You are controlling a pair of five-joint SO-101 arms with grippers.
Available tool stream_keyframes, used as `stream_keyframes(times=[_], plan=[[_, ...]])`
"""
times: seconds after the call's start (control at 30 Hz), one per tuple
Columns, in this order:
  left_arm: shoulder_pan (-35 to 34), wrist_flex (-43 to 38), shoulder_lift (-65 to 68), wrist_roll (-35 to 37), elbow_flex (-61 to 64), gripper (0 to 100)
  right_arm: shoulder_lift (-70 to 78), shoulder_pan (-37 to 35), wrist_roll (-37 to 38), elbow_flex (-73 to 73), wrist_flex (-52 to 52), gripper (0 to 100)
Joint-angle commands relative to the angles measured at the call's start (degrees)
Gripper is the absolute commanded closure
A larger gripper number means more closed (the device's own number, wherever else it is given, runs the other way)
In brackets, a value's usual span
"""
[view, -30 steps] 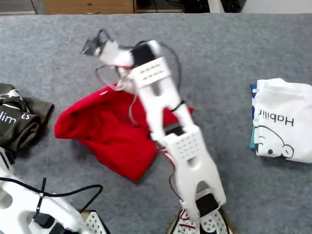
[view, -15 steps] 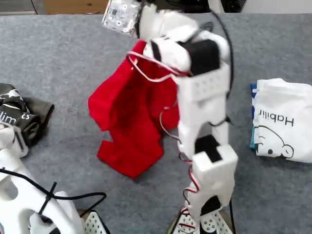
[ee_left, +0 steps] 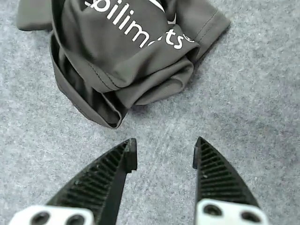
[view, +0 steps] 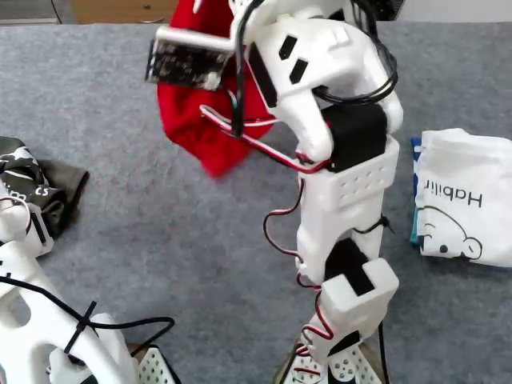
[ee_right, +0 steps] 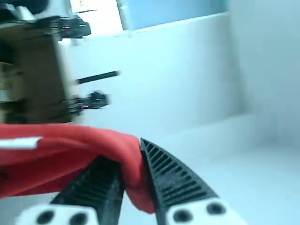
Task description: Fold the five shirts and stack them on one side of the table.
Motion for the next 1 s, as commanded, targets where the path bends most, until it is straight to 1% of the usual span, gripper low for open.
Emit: stream_keyframes(times=[0.0,0.1,0.17,0.33,0.4,0.53,0.67,0.77,0.97], plan=[[-0.70,0.44,-1.27,0.44,-2.64,79,1.01,-2.51,7.30,-0.92,-7.74,99.6],[-0.70,0.44,-1.27,0.53,-2.64,79,3.12,-4.26,10.46,-1.10,-10.73,99.6],[-0.70,0.44,-1.27,0.53,-2.64,79,4.79,-4.53,12.92,-1.01,-12.66,99.6],[-0.70,0.44,-1.27,0.53,-2.64,79,9.71,-4.44,16.44,-1.45,-19.34,99.6],[-0.70,0.44,-1.27,0.53,-2.64,79,10.07,-6.20,17.05,-1.45,-21.89,99.6],[-0.44,0.18,-1.27,0.53,-2.64,79,10.07,-10.15,17.14,-1.45,-22.68,99.6],[-0.62,0.09,-1.27,0.53,-2.64,79,10.33,-10.86,17.14,-1.10,-22.68,99.6],[-0.62,0.09,-1.27,0.53,-2.64,79,11.03,-8.40,17.14,0.84,-22.33,99.6],[-0.35,0.09,-1.27,0.53,-2.73,79,15.43,3.91,17.14,11.65,-22.24,99.6]])
